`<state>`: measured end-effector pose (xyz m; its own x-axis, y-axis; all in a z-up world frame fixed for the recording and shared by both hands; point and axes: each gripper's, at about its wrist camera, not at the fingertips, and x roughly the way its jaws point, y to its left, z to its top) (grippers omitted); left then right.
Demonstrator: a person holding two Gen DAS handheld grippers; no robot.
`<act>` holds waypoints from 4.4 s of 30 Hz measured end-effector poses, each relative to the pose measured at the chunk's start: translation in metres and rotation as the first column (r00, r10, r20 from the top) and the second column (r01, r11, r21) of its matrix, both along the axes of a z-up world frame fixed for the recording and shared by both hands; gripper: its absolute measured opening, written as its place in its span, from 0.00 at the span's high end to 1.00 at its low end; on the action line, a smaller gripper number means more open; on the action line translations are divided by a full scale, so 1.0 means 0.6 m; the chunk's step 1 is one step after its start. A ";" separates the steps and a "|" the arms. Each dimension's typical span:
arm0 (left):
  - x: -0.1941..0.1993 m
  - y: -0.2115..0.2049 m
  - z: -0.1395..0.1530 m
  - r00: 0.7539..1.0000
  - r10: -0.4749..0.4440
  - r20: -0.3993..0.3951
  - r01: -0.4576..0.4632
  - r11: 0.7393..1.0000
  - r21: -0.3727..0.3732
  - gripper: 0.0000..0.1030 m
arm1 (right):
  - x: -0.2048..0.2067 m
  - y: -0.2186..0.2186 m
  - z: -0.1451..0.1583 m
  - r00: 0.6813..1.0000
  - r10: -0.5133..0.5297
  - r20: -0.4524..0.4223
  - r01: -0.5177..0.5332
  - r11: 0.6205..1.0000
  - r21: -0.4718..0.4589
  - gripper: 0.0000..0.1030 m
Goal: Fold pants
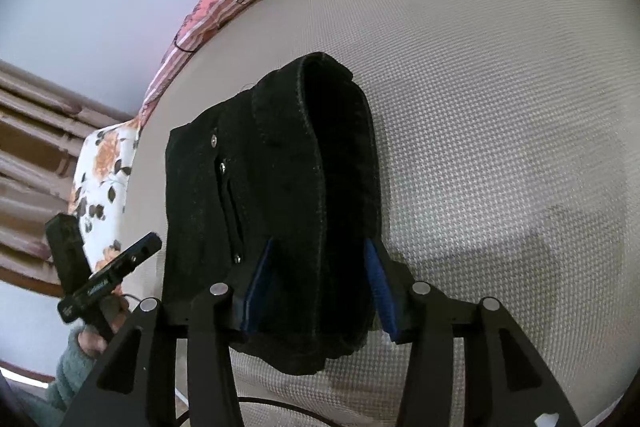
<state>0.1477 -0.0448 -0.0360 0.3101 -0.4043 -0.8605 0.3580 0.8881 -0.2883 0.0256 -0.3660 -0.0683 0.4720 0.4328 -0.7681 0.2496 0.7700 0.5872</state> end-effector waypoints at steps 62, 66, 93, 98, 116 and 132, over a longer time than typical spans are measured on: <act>0.041 -0.092 -0.030 0.996 -0.054 -0.072 0.052 0.998 -0.028 0.46 | 0.077 -0.010 -0.052 0.996 0.072 0.052 -0.082 0.973 0.217 0.67; 0.036 -0.089 -0.020 0.996 -0.071 -0.045 0.071 0.997 0.001 0.58 | 0.083 0.004 -0.031 0.998 0.053 0.040 -0.059 0.981 0.182 0.73; 0.148 0.009 0.068 0.999 0.014 0.030 -0.012 0.997 -0.070 0.82 | 0.253 0.095 0.044 0.986 0.114 0.122 -0.135 0.974 0.182 0.81; 0.218 0.019 0.073 0.996 0.045 0.077 -0.041 0.998 -0.049 0.82 | 0.339 0.108 0.054 0.978 0.143 0.149 -0.167 0.972 0.164 0.81; 0.323 0.058 -0.049 0.990 0.133 0.048 -0.132 0.991 -0.028 0.49 | 0.441 0.108 -0.017 0.980 0.174 0.093 -0.161 0.978 -0.133 0.51; 0.135 0.069 -0.006 0.961 0.209 0.181 -0.244 0.948 0.204 0.27 | 0.275 0.149 0.053 0.979 0.029 0.204 0.052 0.923 -0.381 0.45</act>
<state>0.2284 -0.0035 -0.0394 0.5076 -0.1114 -0.8544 0.1640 0.9860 -0.0311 0.1908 -0.2768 -0.0364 0.6375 0.1188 -0.7613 0.1677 0.9430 0.2875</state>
